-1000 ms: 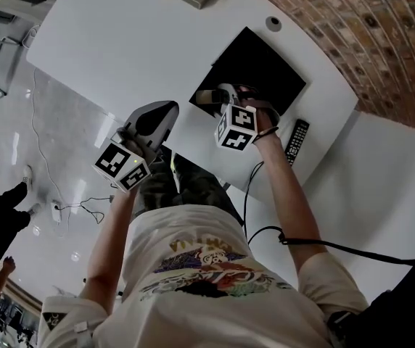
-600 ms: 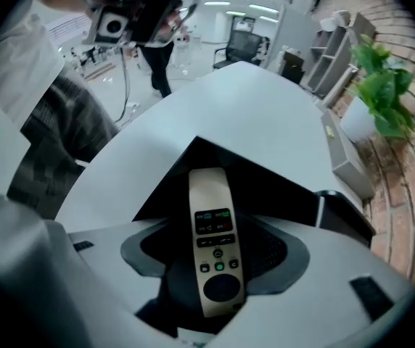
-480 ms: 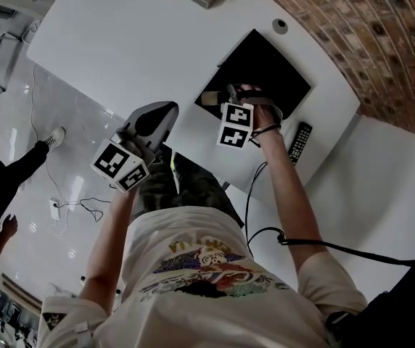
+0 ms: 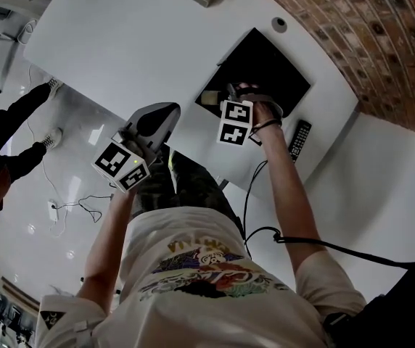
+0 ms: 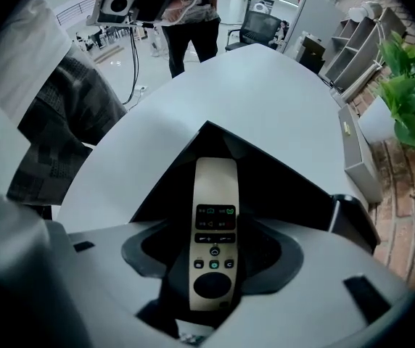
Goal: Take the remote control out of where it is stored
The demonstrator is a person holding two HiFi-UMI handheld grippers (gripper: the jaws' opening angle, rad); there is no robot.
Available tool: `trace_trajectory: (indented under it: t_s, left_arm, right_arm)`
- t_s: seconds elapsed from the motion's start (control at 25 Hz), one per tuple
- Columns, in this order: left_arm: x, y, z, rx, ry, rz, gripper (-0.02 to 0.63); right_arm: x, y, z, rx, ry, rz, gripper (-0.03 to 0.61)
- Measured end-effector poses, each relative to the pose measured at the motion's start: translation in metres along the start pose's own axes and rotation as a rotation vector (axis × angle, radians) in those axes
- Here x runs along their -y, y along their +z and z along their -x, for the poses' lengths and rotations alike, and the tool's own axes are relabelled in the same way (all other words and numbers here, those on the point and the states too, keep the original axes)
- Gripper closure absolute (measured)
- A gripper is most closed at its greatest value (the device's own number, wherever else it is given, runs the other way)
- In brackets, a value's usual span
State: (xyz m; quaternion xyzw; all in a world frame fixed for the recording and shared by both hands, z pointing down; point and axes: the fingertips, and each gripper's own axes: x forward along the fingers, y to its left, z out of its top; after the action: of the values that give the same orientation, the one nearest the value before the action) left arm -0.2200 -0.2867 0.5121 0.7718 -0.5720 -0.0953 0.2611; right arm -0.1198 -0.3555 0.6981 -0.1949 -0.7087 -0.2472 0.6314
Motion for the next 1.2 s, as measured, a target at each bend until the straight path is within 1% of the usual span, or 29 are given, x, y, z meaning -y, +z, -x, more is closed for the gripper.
trace_trajectory:
  t_s: [0.08, 0.28, 0.52, 0.64, 0.88, 1.2]
  left_arm:
    - [0.002, 0.000, -0.001, 0.001, -0.009, -0.001, 0.611]
    - [0.001, -0.001, 0.002, -0.003, -0.016, -0.001, 0.611]
    - [0.004, -0.002, 0.004, -0.007, -0.028, -0.006, 0.611]
    - [0.005, -0.002, 0.004, -0.009, -0.035, -0.010, 0.611]
    - [0.011, 0.002, 0.002, -0.010, -0.055, -0.025, 0.611]
    - [0.018, 0.010, -0.006, -0.015, -0.088, -0.054, 0.611]
  right_arm:
    - [-0.004, -0.002, 0.001, 0.008, 0.010, -0.025, 0.367]
    - [-0.006, -0.008, 0.003, 0.031, -0.028, -0.067, 0.373]
    - [-0.007, -0.013, 0.006, 0.077, -0.064, -0.203, 0.373]
    - [-0.005, -0.011, 0.012, 0.102, -0.087, -0.250, 0.374]
    - [0.000, -0.005, 0.029, 0.162, -0.106, -0.347, 0.374]
    - [0.008, -0.003, 0.057, 0.203, -0.148, -0.464, 0.374]
